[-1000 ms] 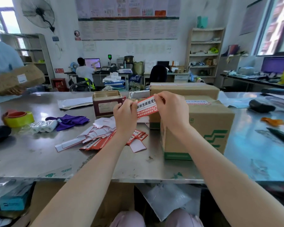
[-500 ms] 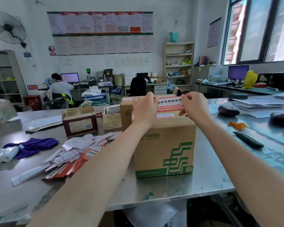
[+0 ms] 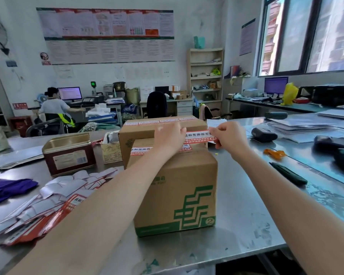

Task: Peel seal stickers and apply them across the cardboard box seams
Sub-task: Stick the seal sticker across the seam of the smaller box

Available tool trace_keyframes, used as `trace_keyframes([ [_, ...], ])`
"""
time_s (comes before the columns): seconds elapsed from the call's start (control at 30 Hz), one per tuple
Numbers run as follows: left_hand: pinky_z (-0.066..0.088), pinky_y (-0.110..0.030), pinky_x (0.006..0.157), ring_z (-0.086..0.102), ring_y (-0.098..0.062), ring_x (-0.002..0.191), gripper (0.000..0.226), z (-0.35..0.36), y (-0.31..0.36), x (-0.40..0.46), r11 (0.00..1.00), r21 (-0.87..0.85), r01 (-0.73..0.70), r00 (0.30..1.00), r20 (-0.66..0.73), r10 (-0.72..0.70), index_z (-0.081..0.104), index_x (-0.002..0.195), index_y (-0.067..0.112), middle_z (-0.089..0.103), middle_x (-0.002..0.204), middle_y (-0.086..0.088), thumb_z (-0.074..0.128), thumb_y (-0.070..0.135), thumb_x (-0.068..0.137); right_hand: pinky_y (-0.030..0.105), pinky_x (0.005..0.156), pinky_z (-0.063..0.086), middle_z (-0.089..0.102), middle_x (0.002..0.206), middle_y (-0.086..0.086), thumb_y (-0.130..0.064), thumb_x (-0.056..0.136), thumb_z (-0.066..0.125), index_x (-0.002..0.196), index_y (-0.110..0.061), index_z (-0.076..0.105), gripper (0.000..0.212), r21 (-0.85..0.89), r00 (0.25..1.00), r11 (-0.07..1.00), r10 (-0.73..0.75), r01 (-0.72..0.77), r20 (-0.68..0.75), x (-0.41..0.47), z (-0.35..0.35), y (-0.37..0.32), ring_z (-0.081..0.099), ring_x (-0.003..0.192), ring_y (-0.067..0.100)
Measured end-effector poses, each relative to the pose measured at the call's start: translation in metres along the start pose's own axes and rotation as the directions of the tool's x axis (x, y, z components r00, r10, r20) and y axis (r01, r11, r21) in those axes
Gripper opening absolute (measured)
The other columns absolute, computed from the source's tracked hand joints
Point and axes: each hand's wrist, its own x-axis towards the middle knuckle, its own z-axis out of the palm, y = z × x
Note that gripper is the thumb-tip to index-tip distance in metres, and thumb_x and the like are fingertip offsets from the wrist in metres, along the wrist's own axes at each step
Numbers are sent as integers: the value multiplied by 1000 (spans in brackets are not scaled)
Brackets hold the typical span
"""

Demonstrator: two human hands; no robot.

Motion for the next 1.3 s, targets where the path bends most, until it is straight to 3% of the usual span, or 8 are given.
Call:
trace_keyframes([
  [0.1, 39, -40, 88, 37, -17, 56, 39, 1, -1, -1, 999, 22, 38, 999, -13, -38, 52, 72, 7, 38, 56, 2, 32, 25, 100, 17, 43, 38, 58, 54, 1, -25, 89, 61, 61, -15, 59, 30, 33, 999, 999, 13, -14, 43, 4, 2, 1, 50, 41, 9],
  [0.23, 37, -37, 80, 37, -14, 53, 45, -1, -3, -5, 995, 62, 83, 996, -37, -81, 35, 56, 16, 39, 55, 1, 30, 23, 100, 12, 35, 34, 56, 52, 0, -25, 89, 62, 63, -15, 60, 28, 85, 995, 996, 33, -42, 97, 7, 2, 2, 46, 32, 2],
  [0.47, 37, -37, 82, 40, -15, 53, 43, -4, -7, -8, 987, 98, 129, 991, -45, -125, 35, 56, 16, 40, 55, 2, 33, 24, 98, 17, 42, 34, 56, 53, 1, -26, 89, 61, 70, -10, 64, 25, 54, 989, 995, 75, -83, 129, 10, 2, 3, 47, 43, 10],
  [0.53, 40, -40, 85, 46, -18, 61, 35, -5, -10, -8, 990, 56, 130, 992, -3, -130, 45, 65, 15, 49, 63, 1, 36, 24, 98, 18, 41, 35, 55, 54, 2, -26, 90, 61, 69, -10, 63, 26, 60, 987, 993, 93, -101, 133, 12, -1, 5, 47, 43, 10],
  [0.63, 42, -42, 92, 56, -20, 90, 18, -8, -7, -10, 996, -30, 85, 993, 81, -82, 60, 95, 14, 63, 95, -1, 44, 24, 96, 13, 35, 35, 54, 56, 3, -26, 90, 61, 77, -7, 64, 23, 89, 981, 985, 134, -148, 143, 13, -5, 9, 46, 42, 8],
  [0.73, 44, -39, 90, 57, -18, 101, 16, -9, -5, -12, 998, -50, 24, 993, 118, -18, 63, 98, 17, 65, 104, 0, 51, 25, 94, 13, 34, 35, 55, 57, 3, -25, 89, 61, 81, -6, 66, 22, 109, 976, 980, 150, -168, 156, 15, -5, 9, 46, 42, 8],
  [0.9, 43, -33, 83, 58, -14, 96, 11, -8, -6, -11, 998, -50, -25, 993, 115, 31, 64, 94, 20, 66, 102, 3, 56, 27, 91, 14, 39, 38, 56, 58, 2, -26, 89, 61, 80, -8, 67, 21, 93, 973, 980, 160, -177, 164, 16, -3, 11, 46, 44, 9],
  [1.3, 44, -34, 87, 56, -9, 87, 8, -10, -3, -14, 991, -111, -81, 988, 122, 95, 67, 85, 24, 63, 87, 11, 64, 31, 85, 15, 41, 38, 57, 59, 2, -26, 89, 61, 77, -11, 65, 20, 84, 972, 981, 159, -176, 173, 16, -1, 11, 45, 46, 9],
])
